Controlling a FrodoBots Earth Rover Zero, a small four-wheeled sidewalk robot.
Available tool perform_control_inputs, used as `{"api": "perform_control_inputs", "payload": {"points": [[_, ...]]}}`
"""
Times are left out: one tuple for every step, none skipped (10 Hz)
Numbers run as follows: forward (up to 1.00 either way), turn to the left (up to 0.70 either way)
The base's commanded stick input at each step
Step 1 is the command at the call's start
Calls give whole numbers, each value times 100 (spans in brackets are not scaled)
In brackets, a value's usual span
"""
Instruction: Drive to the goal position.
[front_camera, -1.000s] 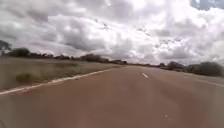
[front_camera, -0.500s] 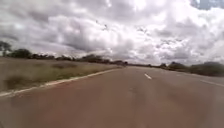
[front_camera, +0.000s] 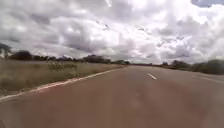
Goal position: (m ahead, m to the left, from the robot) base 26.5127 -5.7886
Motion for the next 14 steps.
{"api": "perform_control_inputs", "payload": {"points": [[100, -7], [100, -19], [100, -28], [100, -34], [100, -39], [100, -39], [100, -39], [100, -13], [100, -4], [100, 0], [100, 0], [100, 0], [100, 0], [100, 0]]}}
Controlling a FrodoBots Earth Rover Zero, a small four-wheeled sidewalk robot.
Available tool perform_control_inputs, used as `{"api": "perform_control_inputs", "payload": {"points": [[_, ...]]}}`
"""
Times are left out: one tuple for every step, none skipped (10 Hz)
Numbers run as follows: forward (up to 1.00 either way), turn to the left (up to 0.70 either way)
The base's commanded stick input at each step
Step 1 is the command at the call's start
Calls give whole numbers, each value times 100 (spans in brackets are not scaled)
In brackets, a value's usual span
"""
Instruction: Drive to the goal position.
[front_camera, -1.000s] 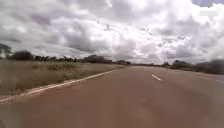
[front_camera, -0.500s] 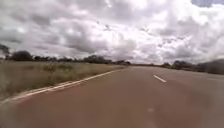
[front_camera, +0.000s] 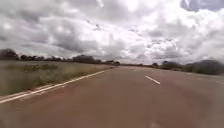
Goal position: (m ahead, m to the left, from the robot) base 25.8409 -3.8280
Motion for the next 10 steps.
{"api": "perform_control_inputs", "payload": {"points": [[100, 0], [100, 0], [100, -12], [100, -14], [100, -15], [100, -17], [100, 0], [100, 0], [100, 0], [100, 0]]}}
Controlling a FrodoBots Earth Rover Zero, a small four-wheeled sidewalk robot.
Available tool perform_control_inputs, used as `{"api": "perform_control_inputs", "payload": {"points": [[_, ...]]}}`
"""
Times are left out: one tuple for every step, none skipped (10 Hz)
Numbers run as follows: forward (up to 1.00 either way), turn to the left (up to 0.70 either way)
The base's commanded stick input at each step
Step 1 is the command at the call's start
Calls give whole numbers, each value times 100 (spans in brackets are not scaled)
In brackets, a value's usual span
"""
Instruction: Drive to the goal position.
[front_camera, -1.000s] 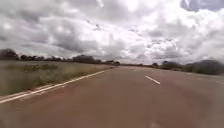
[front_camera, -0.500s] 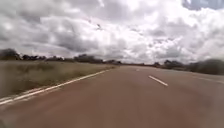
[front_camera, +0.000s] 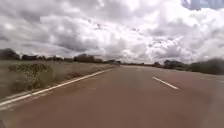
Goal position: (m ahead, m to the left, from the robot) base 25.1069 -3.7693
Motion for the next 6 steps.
{"api": "perform_control_inputs", "payload": {"points": [[100, 0], [100, 0], [100, 0], [100, -9], [100, -18], [100, -40]]}}
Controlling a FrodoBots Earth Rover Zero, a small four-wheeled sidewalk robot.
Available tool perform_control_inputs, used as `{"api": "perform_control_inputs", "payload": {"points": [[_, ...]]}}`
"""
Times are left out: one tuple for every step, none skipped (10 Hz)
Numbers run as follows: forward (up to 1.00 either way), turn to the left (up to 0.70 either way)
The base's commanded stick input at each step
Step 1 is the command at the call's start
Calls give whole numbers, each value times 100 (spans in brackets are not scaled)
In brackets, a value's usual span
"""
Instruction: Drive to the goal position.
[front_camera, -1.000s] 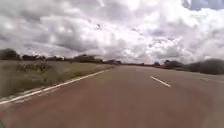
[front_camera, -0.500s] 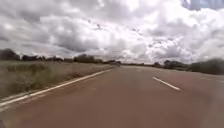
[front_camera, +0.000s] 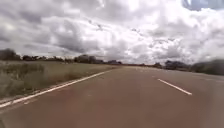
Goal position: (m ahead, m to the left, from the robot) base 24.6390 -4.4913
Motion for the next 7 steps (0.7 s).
{"api": "perform_control_inputs", "payload": {"points": [[100, -29], [100, -18], [100, 0], [100, 0], [100, 0], [100, 0], [100, 0]]}}
